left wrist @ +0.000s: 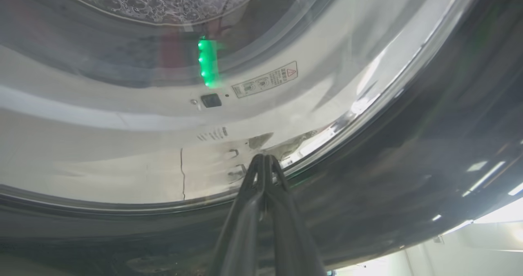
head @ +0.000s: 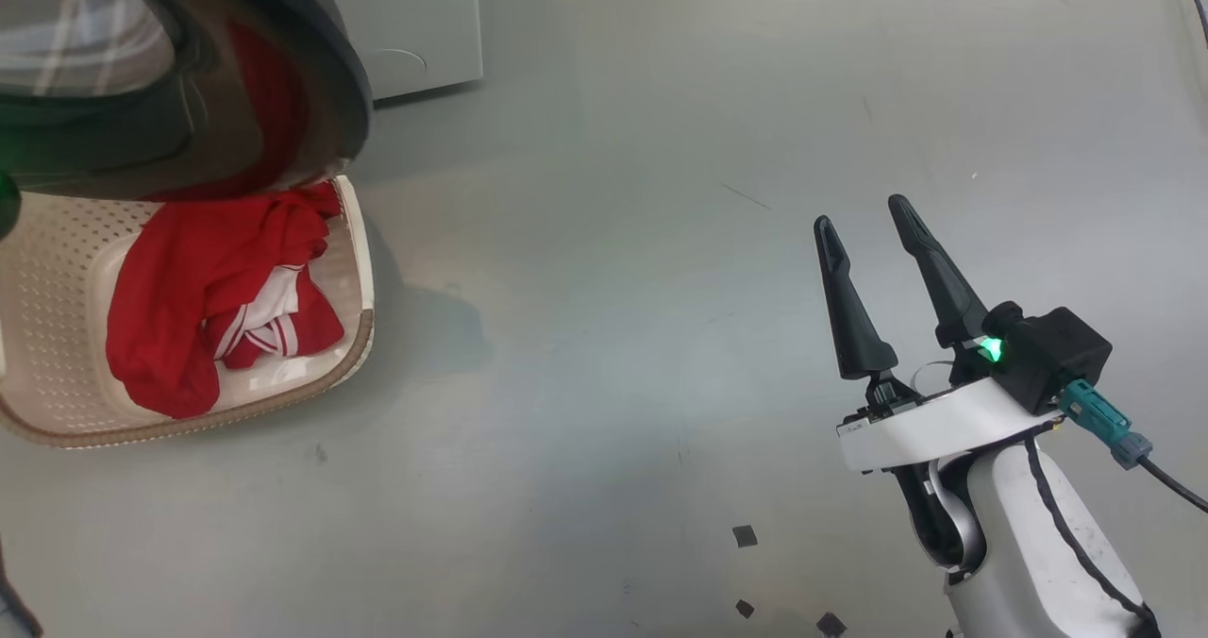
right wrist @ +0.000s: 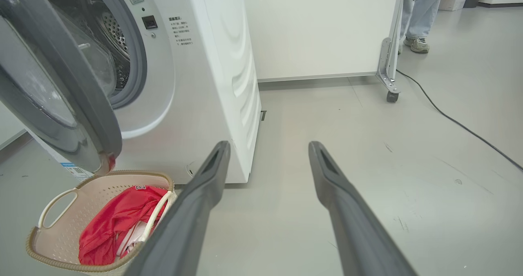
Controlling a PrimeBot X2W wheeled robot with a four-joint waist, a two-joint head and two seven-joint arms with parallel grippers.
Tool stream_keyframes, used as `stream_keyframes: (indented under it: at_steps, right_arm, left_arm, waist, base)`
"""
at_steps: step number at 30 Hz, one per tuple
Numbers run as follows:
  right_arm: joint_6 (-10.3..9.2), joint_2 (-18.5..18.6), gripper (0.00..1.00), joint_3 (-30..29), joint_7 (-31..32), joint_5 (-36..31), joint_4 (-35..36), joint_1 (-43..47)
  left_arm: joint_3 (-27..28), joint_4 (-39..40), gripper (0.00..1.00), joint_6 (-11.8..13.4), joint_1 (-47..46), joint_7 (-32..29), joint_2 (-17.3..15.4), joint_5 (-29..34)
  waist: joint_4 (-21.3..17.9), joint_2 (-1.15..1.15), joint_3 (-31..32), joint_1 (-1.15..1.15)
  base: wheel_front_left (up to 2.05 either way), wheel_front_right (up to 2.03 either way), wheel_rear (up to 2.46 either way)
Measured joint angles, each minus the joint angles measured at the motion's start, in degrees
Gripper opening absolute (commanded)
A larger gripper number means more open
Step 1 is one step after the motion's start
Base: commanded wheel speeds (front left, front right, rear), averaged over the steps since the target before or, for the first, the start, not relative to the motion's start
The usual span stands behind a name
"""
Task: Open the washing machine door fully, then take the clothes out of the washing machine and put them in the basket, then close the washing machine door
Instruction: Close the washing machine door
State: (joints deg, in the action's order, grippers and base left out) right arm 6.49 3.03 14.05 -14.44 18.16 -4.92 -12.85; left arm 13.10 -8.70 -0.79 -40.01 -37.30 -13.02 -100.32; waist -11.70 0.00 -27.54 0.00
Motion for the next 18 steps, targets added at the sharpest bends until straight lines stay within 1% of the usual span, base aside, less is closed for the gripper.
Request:
stream_keyframes:
  at_steps: [4,11,14,18]
  right_arm:
    - [0.00,-0.11,1.00,0.11,0.00,0.79,0.48,-0.57]
    - [0.00,-0.21,1.00,0.82,0.00,3.43,1.76,-2.07]
    - [-0.01,-0.22,1.00,0.93,0.00,3.65,2.08,-2.63]
    - [-0.08,-0.23,1.00,0.90,0.00,3.99,2.09,-3.24]
  left_arm:
    - [0.46,-0.49,0.00,0.57,-2.85,1.98,-0.57,2.34]
    - [1.03,-2.09,0.00,1.27,-7.72,4.67,-0.71,2.93]
    - [1.23,-3.18,0.00,1.26,-9.46,5.95,-0.78,3.32]
    - [1.05,-5.04,0.00,0.59,-10.70,7.53,-0.78,5.82]
  waist:
    - [-1.37,0.00,-1.64,0.00]
    - [-3.52,0.00,-4.58,0.00]
    - [-4.30,0.00,-5.69,0.00]
    - [-5.11,0.00,-6.66,0.00]
  base:
    - [0.00,0.00,0.00]
    - [0.00,0.00,0.00]
    - [0.00,0.00,0.00]
    - [0.00,0.00,0.00]
